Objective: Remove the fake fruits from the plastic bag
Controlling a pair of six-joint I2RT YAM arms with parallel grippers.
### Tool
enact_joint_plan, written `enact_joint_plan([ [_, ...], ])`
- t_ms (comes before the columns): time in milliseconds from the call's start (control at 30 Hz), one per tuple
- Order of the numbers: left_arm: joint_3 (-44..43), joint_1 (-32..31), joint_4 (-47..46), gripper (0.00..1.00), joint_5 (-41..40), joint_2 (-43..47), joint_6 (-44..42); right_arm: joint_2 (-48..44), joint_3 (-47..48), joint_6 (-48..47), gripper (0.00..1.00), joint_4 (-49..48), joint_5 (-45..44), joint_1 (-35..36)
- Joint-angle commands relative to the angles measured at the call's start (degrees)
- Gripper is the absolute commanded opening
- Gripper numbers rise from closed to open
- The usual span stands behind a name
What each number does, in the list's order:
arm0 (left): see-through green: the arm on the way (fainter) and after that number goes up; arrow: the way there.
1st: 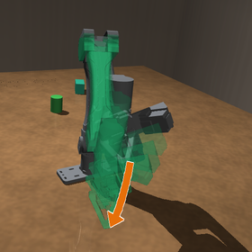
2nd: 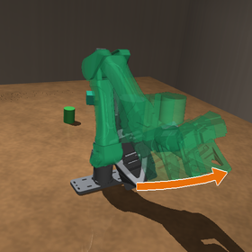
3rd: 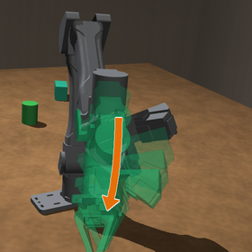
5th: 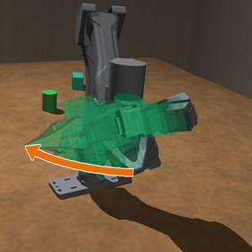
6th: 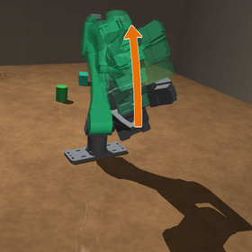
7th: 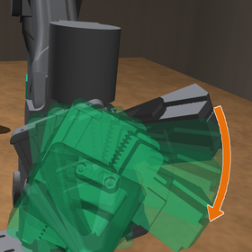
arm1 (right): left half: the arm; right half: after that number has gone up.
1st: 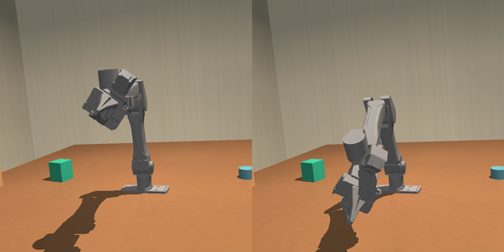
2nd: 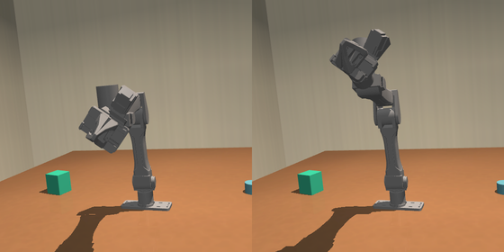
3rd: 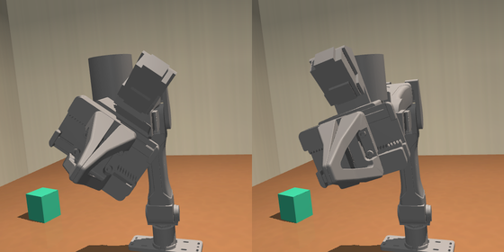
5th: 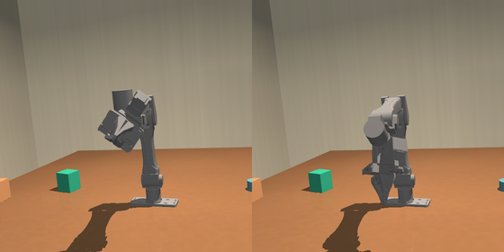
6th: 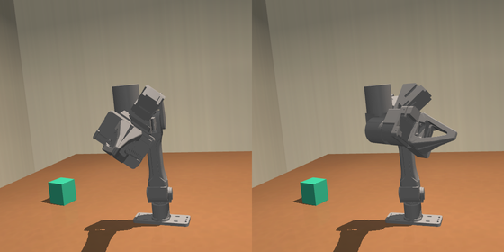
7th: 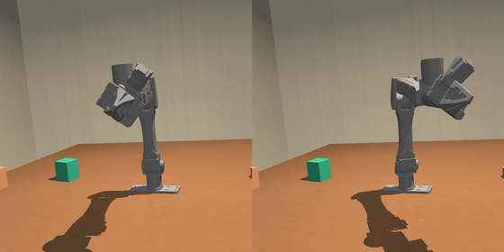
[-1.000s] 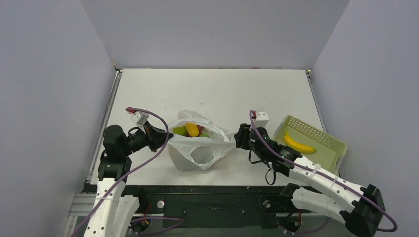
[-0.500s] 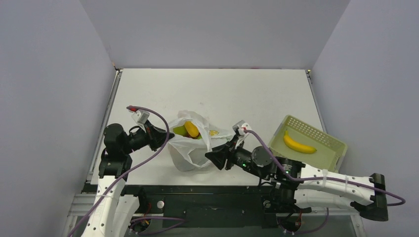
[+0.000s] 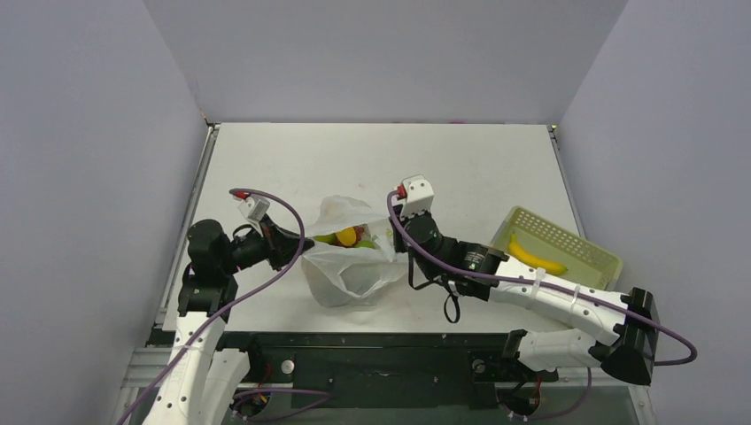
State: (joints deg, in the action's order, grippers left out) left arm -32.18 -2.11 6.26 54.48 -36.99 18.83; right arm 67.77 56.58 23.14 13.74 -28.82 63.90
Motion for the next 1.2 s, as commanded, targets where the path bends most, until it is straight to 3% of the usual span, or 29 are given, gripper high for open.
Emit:
enact_joint_plan([
  [0,-1.79,-0.10,-2.48,0.00,2.30,-0.14,-0.50,3.55,6.32,-10.23,0.00,-0.49,-9.12,-7.64],
  [167,-1.50,-0.17,-4.47,0.00,5.50,-0.64,0.28,14.44,15.83,-25.01,0.00,-8.43,-6.92,-13.39],
  [300,-1.25,-0.79,-5.05,0.00,6.04,-0.65,0.50,24.95,19.45,-38.07,0.00,-21.47,-1.39,-14.85],
  [400,-1.24,-1.94,-4.92,0.00,5.88,-0.88,0.59,35.02,23.87,-41.08,0.00,-29.61,-1.83,-16.54],
  [467,-1.47,-2.80,-4.27,0.00,5.67,-1.11,0.18,40.40,29.57,-39.03,0.00,-27.59,-0.28,-19.34],
  [567,-1.80,-3.78,-2.66,0.00,4.67,-1.00,-0.78,46.54,40.83,-33.94,0.00,-14.58,7.68,-21.99],
  [733,-2.13,-4.29,-1.61,0.00,2.97,-0.96,-1.61,44.47,42.18,-31.94,0.32,-1.01,15.34,-21.96],
  [833,-2.18,-3.87,-1.53,0.00,2.52,-0.89,-1.60,38.40,35.82,-29.37,0.54,2.58,13.02,-21.58],
  [900,-2.22,-3.53,-1.42,0.00,2.18,-0.93,-1.65,35.62,34.62,-26.81,0.60,7.23,10.24,-22.07],
  [1167,-2.40,-2.78,-0.81,0.00,1.32,-1.72,-1.87,27.93,39.53,-17.47,0.68,28.84,-4.24,-23.43],
])
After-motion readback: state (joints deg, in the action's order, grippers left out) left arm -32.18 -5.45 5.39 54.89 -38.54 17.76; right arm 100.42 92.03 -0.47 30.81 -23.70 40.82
